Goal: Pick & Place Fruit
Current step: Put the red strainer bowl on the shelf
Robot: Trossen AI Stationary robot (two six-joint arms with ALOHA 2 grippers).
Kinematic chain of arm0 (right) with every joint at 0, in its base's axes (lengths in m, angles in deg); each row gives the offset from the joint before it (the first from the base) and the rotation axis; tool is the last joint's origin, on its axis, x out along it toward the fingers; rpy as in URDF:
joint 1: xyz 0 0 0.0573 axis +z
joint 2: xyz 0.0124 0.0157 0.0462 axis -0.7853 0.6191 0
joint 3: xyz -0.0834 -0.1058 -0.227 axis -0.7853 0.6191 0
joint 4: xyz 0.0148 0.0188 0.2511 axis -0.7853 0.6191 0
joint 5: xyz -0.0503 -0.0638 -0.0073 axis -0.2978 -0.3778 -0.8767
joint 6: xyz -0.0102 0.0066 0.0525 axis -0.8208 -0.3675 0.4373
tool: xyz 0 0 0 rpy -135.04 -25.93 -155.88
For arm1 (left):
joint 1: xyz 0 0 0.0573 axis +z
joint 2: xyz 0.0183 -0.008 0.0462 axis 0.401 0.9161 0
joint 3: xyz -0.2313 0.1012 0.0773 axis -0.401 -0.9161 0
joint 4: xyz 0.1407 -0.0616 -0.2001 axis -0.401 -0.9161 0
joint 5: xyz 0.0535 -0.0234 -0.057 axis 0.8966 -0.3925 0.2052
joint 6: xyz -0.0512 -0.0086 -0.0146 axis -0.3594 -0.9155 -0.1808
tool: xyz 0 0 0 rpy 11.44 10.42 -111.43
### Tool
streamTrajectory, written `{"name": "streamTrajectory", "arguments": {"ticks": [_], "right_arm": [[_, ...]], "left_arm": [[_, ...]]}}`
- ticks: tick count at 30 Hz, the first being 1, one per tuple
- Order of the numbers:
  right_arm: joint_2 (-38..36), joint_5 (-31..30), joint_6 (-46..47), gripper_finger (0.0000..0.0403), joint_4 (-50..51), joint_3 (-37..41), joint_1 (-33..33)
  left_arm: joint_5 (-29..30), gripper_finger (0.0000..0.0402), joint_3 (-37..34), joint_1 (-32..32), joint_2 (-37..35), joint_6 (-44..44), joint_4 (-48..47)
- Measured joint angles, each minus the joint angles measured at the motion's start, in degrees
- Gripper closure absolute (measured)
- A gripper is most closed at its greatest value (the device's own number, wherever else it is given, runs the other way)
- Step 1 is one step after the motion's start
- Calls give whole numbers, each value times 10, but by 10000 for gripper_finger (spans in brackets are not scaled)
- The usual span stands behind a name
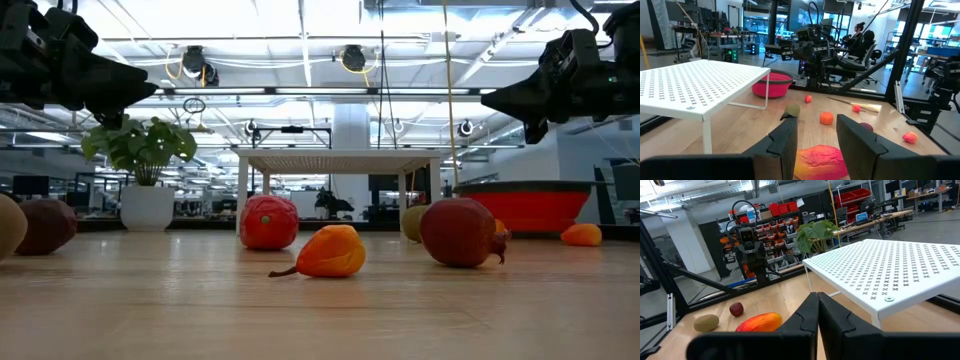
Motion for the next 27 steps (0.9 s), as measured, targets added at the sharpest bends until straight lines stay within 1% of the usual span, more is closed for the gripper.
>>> {"name": "streamTrajectory", "arguments": {"ticks": [13, 18, 27], "right_arm": [[0, 0, -1, 403, 0, 0, 0], [0, 0, -61, 403, -3, 0, 0], [0, 0, -64, 403, -7, 0, 0]], "left_arm": [[0, 266, 0, 0, 0, 0, 0], [0, 266, 0, 0, 0, 0, 0], [0, 266, 0, 0, 0, 1, 0]]}}
